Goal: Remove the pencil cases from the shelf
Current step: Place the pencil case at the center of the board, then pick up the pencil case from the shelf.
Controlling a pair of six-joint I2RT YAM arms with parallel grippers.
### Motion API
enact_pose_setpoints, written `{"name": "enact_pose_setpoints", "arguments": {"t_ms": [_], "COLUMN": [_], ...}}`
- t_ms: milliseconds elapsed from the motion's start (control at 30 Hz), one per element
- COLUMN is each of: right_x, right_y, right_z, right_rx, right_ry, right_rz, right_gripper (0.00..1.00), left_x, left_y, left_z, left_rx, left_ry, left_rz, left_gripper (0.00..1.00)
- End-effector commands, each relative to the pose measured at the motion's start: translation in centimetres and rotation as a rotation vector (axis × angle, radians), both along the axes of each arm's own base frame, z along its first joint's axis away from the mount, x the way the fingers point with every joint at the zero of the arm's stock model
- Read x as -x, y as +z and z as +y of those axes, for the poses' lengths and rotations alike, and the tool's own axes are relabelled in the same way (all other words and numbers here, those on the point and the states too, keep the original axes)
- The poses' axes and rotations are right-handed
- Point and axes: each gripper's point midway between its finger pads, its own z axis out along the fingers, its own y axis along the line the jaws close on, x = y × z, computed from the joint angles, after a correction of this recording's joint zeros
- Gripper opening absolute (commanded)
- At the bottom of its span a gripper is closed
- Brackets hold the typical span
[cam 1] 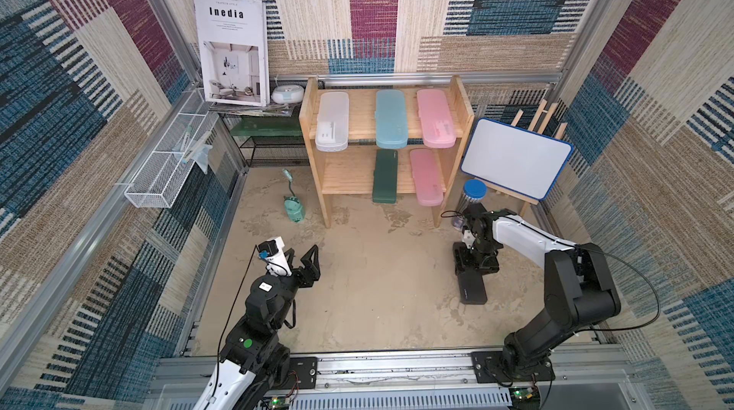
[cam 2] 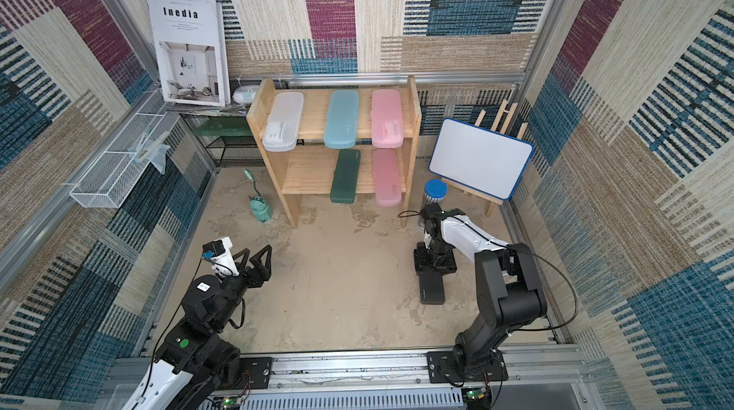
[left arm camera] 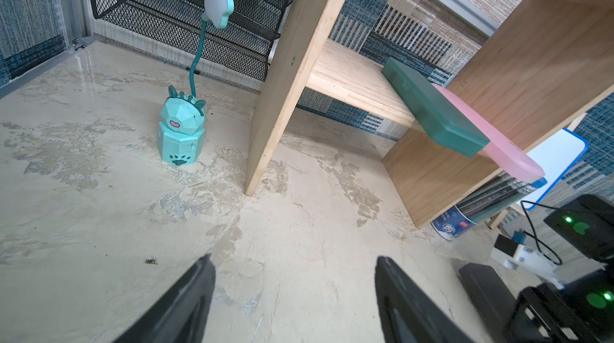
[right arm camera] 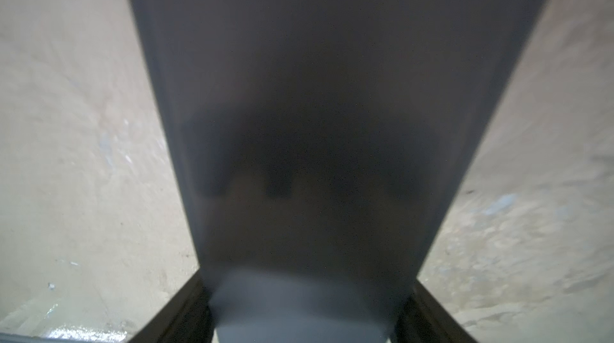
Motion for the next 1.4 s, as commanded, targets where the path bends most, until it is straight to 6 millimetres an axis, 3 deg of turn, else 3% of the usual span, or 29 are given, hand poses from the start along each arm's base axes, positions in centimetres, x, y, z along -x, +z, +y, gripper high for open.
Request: {"name": "enact_pose_setpoints", "arguments": {"t_ms": [0,167,400,533,633,733,800,867,967,1033,1133,1200,1367], "right_x": [-0.1,-0.9,-2.4,-2.8,-3.7,-5.0,-5.3,-5.1,-3.7,-3.0,-3.2,-3.6,-5.0], "right_y": [-0.3,-0.4,-0.6,0.4,3.6,8.8,13.0,17.0,21.6,22.9,22.9,23.1,26.5], "right_z": [0.0,-0.1,-0.9,-1.0,-0.9,0.8,2.7,3.1,2.7,2.1,1.7,1.8,2.4], "right_rx": [0.000,0.017,0.074,0.081,0.093,-0.021,-0.188,-0.296,-0.429,-0.443,-0.363,-0.335,-0.367], "right_ry": [-0.035,-0.028,-0.009,-0.010,-0.022,-0.069,-0.088,-0.149,-0.215,-0.244,-0.222,-0.181,-0.135], "right_rz": [-0.019,-0.035,-0.038,-0.075,-0.186,-0.357,-0.516,-0.696,-0.938,-0.985,-0.931,-0.909,-1.010], "right_gripper": [0.75,0.78,0.99,0.99,0.99,0.99,0.99,0.99,0.99,0.99,0.99,0.99,0.99], "left_x": [-0.2,-0.5,-0.5,-0.4,-0.7,-1.3,-1.6,-2.1,-3.2,-4.2,-6.1,-7.4,-10.3], "left_y": [-0.4,-0.2,-0.2,0.2,1.2,2.7,4.9,7.2,9.2,10.2,10.9,10.6,9.3], "left_z": [0.1,-0.3,-0.2,-0.5,-1.8,-4.2,-6.3,-7.8,-9.1,-9.8,-11.8,-13.4,-16.5], "left_rx": [-0.009,-0.015,-0.011,0.006,0.059,0.165,0.296,0.417,0.487,0.518,0.615,0.653,0.678], "left_ry": [0.007,-0.005,-0.003,-0.014,-0.073,-0.175,-0.265,-0.332,-0.371,-0.382,-0.438,-0.473,-0.519], "left_rz": [0.009,0.017,0.017,0.012,0.004,0.033,0.027,0.013,0.045,0.068,0.114,0.167,0.242], "left_gripper": [0.80,0.80,0.80,0.81,0.83,0.84,0.85,0.85,0.86,0.88,0.89,0.89,0.90]}}
